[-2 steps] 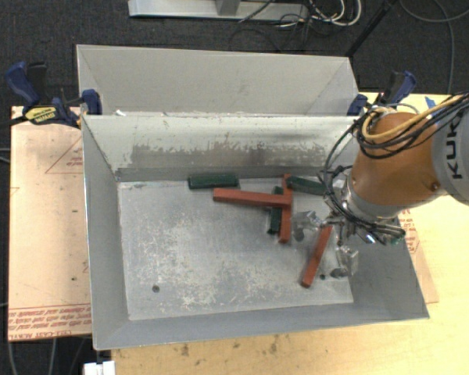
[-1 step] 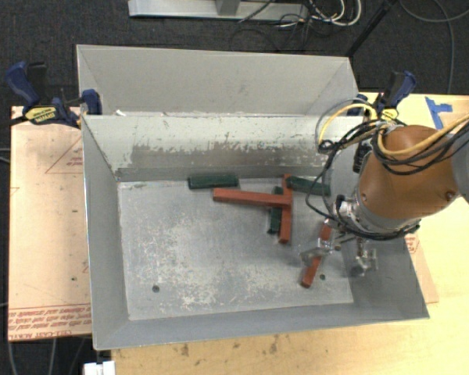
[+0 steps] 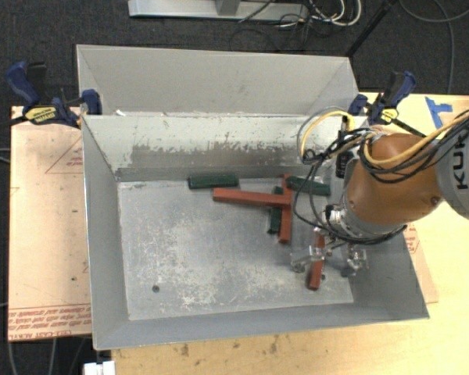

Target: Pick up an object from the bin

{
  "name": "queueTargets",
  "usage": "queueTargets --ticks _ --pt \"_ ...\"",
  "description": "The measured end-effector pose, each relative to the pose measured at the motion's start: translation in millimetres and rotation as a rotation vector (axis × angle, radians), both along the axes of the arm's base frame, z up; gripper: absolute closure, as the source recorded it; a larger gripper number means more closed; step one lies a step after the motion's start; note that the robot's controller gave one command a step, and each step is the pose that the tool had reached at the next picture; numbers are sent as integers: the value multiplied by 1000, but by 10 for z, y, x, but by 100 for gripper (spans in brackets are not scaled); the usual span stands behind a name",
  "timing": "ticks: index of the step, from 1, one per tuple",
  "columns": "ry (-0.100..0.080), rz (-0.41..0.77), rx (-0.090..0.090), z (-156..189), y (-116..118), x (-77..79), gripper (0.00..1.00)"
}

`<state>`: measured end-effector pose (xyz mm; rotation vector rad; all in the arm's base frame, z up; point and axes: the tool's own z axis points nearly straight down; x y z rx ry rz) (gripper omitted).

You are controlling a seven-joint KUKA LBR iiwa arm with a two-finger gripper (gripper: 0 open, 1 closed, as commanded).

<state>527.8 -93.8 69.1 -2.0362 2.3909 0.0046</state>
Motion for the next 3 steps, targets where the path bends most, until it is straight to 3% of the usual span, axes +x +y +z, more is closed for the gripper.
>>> queueTargets --ticks 1,2,3 --pt "-1 -3 0 -2 10 2 0" --pt "-2 -4 0 4 9 6 100" --pt "-6 -9 -1 426 20 21 100"
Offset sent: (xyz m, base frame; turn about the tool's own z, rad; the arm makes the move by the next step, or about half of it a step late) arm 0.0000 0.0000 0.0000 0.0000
